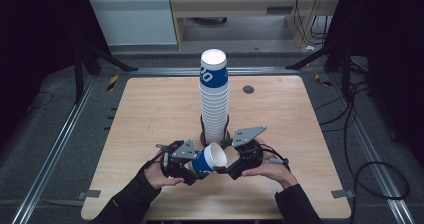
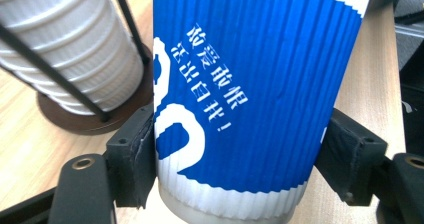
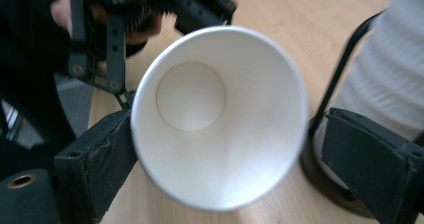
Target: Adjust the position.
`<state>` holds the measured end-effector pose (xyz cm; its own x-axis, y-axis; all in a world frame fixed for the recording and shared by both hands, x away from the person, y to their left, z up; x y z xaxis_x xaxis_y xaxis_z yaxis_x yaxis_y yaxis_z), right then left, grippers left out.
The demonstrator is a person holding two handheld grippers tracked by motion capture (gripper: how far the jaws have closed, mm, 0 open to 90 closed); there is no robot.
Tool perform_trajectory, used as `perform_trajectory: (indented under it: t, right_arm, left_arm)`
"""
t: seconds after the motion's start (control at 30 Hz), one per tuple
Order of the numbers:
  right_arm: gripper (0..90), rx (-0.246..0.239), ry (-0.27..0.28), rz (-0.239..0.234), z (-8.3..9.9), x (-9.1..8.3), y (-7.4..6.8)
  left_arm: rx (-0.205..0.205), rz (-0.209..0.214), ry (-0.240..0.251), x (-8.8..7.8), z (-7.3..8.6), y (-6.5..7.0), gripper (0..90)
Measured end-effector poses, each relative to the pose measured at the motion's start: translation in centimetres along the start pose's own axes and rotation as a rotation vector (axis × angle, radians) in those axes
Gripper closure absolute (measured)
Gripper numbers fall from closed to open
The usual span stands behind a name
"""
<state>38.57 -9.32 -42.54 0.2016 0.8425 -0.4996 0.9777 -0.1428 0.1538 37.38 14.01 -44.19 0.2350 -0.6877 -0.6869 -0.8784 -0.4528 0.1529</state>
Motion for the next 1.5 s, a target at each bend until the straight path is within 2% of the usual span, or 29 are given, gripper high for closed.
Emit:
perform_trajectory:
  t: [0.1, 0.17, 0.4, 0.53, 0.67, 0.9, 1.17, 1.5]
  right_arm:
    - [8.3, 0.016, 0.043, 0.038, -0.1, -1.1, 0.4]
    - [8.3, 0.022, 0.052, 0.059, -0.1, -1.6, 0.5]
    - [8.1, 0.069, 0.110, 0.124, 0.3, -2.8, 1.2]
    - [8.9, 0.105, 0.150, 0.131, 0.6, -3.0, 1.4]
    - [9.0, 0.106, 0.170, 0.117, 0.5, -2.7, 1.3]
    - [9.2, 0.109, 0.188, 0.048, 0.2, -1.6, 0.7]
    - [9.6, 0.114, 0.208, 0.003, -0.1, -0.8, 0.4]
    - [13.0, 0.119, 0.223, -0.025, -0.3, -0.1, 0.0]
  left_arm:
    - [-0.016, -0.011, 0.022, -0.5, 0.0, -0.4, 25.7]
    - [-0.027, -0.015, 0.042, -1.0, 0.0, -0.7, 25.7]
    - [-0.097, -0.010, 0.156, -2.5, -0.1, -1.5, 25.7]
    - [-0.111, -0.001, 0.220, -3.1, -0.3, -1.4, 25.7]
    - [-0.109, 0.002, 0.258, -3.3, -0.5, -1.0, 25.7]
    - [-0.084, 0.016, 0.255, -2.6, -0.9, -0.1, 25.7]
    - [-0.056, 0.028, 0.235, -1.6, -1.3, 0.9, 25.8]
    - [-0.041, 0.029, 0.223, -0.7, -1.3, 1.6, 25.8]
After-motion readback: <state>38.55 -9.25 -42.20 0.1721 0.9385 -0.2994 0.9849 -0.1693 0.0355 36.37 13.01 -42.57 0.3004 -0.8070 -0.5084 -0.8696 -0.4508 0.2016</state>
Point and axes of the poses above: each handheld gripper's, and its own axes: x roughly forward along the jaws, z roughly out of its underside, y roughly to its right, the point moved 1 cm from there along x, roughly forward along the jaws, and after that the axes turned 15 degrees about -x, right-handed, at the moved point
